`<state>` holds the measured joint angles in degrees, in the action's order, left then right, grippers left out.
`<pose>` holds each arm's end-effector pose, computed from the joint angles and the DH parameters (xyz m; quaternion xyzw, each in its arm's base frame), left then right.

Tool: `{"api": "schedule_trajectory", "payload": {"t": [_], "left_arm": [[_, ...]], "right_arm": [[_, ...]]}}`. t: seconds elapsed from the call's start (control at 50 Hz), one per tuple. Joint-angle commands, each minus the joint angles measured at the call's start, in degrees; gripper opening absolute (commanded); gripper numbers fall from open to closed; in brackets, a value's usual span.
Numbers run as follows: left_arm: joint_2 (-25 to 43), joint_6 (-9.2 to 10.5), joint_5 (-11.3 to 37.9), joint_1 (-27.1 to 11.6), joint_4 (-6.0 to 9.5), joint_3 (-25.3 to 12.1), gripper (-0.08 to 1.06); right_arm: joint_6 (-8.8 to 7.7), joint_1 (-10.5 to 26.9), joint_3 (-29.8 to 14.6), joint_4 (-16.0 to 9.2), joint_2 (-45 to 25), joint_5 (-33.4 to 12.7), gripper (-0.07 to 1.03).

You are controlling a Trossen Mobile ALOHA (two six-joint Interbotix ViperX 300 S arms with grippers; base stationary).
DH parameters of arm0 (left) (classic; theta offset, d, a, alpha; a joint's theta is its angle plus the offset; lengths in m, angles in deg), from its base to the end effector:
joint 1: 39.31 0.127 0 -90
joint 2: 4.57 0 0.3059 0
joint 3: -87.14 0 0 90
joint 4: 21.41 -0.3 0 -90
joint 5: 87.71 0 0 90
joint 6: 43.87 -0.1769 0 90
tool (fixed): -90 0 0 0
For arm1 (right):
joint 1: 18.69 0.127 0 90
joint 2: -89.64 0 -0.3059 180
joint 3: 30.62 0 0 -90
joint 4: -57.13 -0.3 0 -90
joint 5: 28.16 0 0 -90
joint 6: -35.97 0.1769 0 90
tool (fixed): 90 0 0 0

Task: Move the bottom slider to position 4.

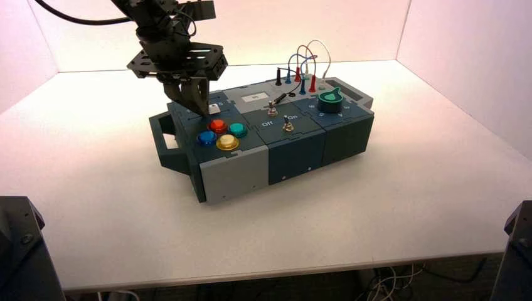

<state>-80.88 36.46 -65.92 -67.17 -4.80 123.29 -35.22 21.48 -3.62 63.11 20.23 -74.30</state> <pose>0.2774 -0.1679 0.0288 0.0697 0.5802 -0.2088 0.7841 0.2364 0.1822 0.2401 -0.0568 0.4405 0.2219 0.8680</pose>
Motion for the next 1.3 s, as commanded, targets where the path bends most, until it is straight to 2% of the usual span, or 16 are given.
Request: {"api": "schedule_trajectory", "payload": {"t": [0.02, 0.34, 0.68, 0.94, 1.3], "left_arm": [[-0.5, 0.09, -0.4, -0.4, 0.09, -1.3, -0.03], [-0.6, 0.26, 0.2, -0.4, 0.09, -0.4, -0.03], [-5.5, 0.79, 0.5, 0.9, -0.18, 1.0, -0.03], [-14.6, 1.05, 2.9, 2.6, -0.26, 1.1, -0.03], [-27.0, 1.32, 6.9, 1.8, -0.26, 2.1, -0.03]], "right_arm": [[-0.09, -0.1, -0.7, 0.1, 0.5, 0.3, 0.24], [-0.09, -0.1, -0.6, 0.2, 0.5, 0.3, 0.24], [-0.18, -0.1, -0.3, 0.3, 1.1, 0.3, 0.24], [-0.53, -0.1, 0.0, 0.4, 1.2, 0.3, 0.24], [-0.62, -0.1, 0.6, 0.4, 1.1, 0.3, 0.24]]}}
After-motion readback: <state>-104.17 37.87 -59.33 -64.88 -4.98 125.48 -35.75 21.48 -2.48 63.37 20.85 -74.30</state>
